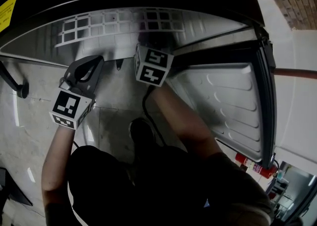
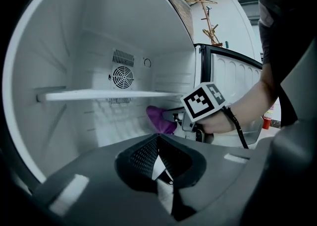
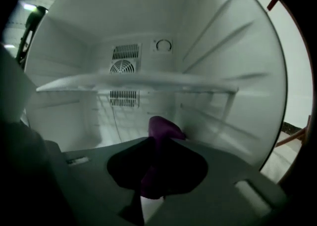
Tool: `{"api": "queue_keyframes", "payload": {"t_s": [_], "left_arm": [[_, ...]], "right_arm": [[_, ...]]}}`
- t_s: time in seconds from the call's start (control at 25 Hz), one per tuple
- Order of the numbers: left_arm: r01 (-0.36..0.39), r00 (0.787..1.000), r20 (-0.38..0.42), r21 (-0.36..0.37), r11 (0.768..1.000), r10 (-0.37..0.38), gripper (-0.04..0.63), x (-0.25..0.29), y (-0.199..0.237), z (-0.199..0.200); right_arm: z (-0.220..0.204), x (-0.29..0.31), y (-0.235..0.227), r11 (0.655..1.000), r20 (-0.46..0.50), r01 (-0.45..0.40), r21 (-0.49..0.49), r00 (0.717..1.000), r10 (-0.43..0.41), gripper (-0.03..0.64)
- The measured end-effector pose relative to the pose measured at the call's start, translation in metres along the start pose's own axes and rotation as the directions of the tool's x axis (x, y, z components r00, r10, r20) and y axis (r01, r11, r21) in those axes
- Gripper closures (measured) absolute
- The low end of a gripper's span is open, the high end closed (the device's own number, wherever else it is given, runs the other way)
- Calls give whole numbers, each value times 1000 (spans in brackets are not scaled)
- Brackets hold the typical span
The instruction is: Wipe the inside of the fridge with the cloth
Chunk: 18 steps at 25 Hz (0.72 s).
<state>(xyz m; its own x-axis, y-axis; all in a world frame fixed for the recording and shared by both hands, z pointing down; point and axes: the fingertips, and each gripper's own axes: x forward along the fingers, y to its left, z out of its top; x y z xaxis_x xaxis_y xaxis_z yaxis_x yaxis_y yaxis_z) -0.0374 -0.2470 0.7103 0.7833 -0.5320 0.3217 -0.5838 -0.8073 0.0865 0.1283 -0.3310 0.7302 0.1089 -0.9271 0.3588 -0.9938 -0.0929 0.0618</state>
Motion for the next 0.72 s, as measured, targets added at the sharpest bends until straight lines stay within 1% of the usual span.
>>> {"api": "queue_keyframes", "payload": {"t_s": [0.04,0.12,0.24,0.32,0.56,0.72], "left_arm": [[5,1000,-1,0,1000,-5,577,1,-1,-1],[14,1000,-2,-3,1000,-14,577,2,-2,-2],[18,1000,4,-13,1000,-18,577,0,-2,-3],[13,1000,9,-16,1000,-13,577,0,0,-3],[0,1000,10,-19,1000,0,577,-3,3,-5],[-5,1000,3,-19,1000,5,577,-8,4,-10]], "right_arm": [[7,-3,-3,1000,24,10,5,1000,-10,563],[18,-7,-9,999,41,34,38,999,-35,563],[24,-12,-22,993,38,71,98,996,-75,563],[22,-13,-28,990,28,90,108,995,-94,565],[-7,-1,-29,982,-87,127,141,989,-116,565],[-35,7,-30,976,-183,158,150,974,-130,565]]}}
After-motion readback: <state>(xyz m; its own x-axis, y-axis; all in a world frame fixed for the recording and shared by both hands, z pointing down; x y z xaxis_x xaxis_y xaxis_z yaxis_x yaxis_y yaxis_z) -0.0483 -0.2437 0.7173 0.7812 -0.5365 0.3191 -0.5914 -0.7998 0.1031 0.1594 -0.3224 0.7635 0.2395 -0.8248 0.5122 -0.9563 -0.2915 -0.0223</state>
